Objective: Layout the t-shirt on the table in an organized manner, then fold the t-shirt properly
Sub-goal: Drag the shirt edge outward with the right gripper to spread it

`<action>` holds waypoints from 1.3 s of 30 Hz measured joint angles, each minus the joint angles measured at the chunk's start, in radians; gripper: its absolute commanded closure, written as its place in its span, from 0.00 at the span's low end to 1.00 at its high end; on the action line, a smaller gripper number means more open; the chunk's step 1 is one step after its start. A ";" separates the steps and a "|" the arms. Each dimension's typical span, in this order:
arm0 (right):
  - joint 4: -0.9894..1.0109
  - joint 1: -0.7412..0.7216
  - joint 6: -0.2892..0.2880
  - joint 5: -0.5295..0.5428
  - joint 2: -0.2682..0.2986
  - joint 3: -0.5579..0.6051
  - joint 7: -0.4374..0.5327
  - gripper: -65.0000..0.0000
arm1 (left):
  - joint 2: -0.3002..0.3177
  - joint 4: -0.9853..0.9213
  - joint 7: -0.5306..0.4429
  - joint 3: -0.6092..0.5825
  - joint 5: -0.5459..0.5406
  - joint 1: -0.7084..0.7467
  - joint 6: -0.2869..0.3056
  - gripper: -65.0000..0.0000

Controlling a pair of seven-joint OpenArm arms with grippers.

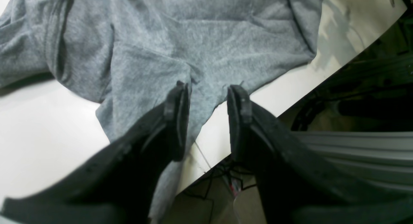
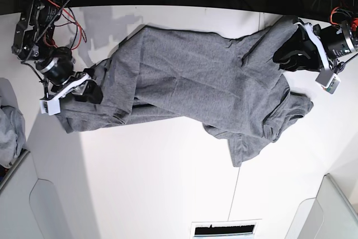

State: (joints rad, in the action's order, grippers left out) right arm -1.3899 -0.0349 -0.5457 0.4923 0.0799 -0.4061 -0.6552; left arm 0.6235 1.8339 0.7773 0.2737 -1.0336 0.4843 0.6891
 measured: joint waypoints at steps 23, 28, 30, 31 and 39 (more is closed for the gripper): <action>0.103 -0.062 0.044 -0.090 -0.055 0.031 0.039 1.00 | 0.000 0.000 0.000 0.000 0.000 0.000 0.000 0.65; 0.089 -0.057 -0.011 -0.074 -0.053 0.031 0.036 1.00 | 0.000 0.000 0.000 0.000 0.001 0.000 0.000 0.65; 0.054 -0.045 -0.011 -0.074 -0.053 0.026 0.014 1.00 | 0.000 0.000 0.000 0.000 0.005 0.000 0.000 0.65; 0.026 -0.032 -0.012 -0.068 -0.053 0.020 0.007 1.00 | 0.000 0.000 0.000 0.000 0.014 0.000 0.000 0.65; -0.275 0.142 -0.013 0.045 -0.050 -0.093 -0.114 1.00 | 0.000 -0.001 0.000 0.000 0.019 0.000 0.000 0.65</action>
State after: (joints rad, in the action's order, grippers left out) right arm -1.6646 0.1074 -0.5583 0.5377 0.0299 -0.4992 -0.7692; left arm 0.6231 1.8328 0.7769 0.2737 -1.0142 0.4843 0.6891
